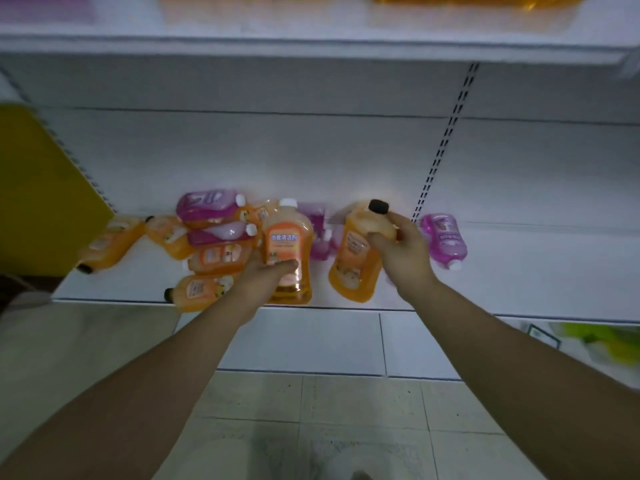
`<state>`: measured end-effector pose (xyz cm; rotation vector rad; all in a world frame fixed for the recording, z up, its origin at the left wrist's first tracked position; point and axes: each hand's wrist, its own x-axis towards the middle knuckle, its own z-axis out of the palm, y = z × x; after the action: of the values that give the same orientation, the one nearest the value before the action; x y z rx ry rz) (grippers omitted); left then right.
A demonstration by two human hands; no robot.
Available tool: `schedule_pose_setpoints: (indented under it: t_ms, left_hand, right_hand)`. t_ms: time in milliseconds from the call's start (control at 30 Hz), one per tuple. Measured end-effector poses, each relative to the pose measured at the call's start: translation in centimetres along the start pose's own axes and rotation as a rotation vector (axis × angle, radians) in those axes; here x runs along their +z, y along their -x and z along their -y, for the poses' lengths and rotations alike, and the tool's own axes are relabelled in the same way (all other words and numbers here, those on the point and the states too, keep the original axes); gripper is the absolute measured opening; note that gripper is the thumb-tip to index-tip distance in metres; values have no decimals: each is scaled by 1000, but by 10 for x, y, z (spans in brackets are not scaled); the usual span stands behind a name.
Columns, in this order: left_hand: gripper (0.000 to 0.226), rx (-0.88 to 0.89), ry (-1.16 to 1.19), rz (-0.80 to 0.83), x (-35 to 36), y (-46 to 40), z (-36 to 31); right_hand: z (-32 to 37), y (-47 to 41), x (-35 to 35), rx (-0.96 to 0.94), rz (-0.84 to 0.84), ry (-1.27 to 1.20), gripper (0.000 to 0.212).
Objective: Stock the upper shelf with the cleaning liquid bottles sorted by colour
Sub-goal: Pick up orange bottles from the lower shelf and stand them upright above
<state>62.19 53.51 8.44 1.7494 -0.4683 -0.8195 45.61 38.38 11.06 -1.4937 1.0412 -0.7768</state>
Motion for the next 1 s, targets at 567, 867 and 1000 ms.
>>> schedule_pose_setpoints:
  t_ms: [567,867,1000]
  left_hand:
    - [32,533,82,76,-100,153,-174]
    - [48,719,13,3,-97,154,-242]
    - [58,753,-33,-59,-84,131,-268]
  right_hand:
    - [241,133,5,-441,-87,-317,30]
    - [297,114,-13,-596,-211,-216,31]
    - [312,84,-26,-630,-224,-190,39]
